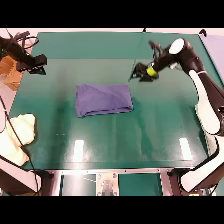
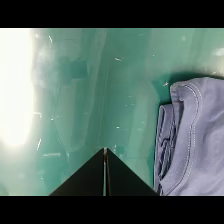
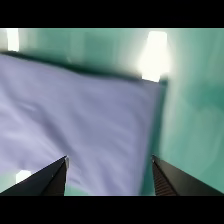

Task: Fold the shirts.

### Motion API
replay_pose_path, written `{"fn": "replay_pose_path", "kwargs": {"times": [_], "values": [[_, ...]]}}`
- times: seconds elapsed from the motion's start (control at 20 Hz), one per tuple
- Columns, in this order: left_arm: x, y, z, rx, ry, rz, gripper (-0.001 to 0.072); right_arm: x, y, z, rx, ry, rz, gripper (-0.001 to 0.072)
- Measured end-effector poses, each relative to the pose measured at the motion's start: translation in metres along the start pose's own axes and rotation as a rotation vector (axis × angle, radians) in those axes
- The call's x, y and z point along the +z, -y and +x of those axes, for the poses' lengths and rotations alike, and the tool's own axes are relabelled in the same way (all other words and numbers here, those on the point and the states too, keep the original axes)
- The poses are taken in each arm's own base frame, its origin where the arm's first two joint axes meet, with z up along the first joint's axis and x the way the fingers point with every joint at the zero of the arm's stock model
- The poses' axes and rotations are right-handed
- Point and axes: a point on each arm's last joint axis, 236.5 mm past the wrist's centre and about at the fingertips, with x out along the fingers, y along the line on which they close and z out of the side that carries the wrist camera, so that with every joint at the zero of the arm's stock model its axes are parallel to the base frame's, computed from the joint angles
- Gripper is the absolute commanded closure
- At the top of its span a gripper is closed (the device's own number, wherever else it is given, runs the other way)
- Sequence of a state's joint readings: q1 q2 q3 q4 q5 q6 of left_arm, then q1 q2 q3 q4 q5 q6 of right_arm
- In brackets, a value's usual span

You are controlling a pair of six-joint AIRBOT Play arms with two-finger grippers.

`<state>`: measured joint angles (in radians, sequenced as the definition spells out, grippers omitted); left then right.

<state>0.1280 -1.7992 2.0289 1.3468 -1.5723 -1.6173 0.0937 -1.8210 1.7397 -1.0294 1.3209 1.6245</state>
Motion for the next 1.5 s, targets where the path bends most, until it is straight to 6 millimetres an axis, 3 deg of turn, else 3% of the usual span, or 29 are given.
{"fn": "replay_pose_path", "kwargs": {"times": [0.2,0.4,0.45,0.55,0.65,0.75,0.85,0.95,1.1,1.3,1.5], "values": [[-0.001,0.0,0.0,0.0,-0.002,0.002,0.069,-0.029,0.013,0.046,0.147,-0.062,0.14,0.0117],[-0.001,0.0,0.0,-0.001,-0.003,0.002,0.069,-0.045,0.0,0.079,0.309,-0.096,0.237,0.0118],[-0.001,0.0,0.0,-0.001,-0.003,0.002,0.069,-0.047,-0.006,0.085,0.336,-0.102,0.247,0.0154],[-0.001,0.0,0.0,-0.001,-0.004,0.002,0.0689,-0.054,-0.015,0.098,0.356,-0.115,0.244,0.0591],[-0.002,0.0,0.0,-0.001,-0.008,0.002,0.0689,-0.054,-0.024,0.102,0.373,-0.111,0.224,0.0693],[-0.003,0.0,0.0,-0.001,-0.013,0.002,0.069,-0.047,-0.038,0.092,0.399,-0.09,0.187,0.0694],[-0.005,0.0,0.0,0.0,-0.02,0.002,0.069,-0.03,-0.054,0.064,0.423,-0.032,0.137,0.0694],[-0.007,0.0,0.0,0.0,-0.028,0.002,0.069,-0.006,-0.059,0.023,0.417,0.053,0.09,0.0695],[-0.009,0.0,0.0,0.001,-0.037,0.002,0.0689,0.036,-0.046,-0.068,0.398,0.221,0.06,0.0695],[-0.01,0.0,0.0,0.001,-0.04,0.002,0.0689,0.067,0.017,-0.201,0.345,0.437,0.119,0.0695],[-0.01,0.0,0.0,0.0,-0.041,0.002,0.0689,0.06,0.112,-0.304,0.256,0.618,0.27,0.0695]]}}
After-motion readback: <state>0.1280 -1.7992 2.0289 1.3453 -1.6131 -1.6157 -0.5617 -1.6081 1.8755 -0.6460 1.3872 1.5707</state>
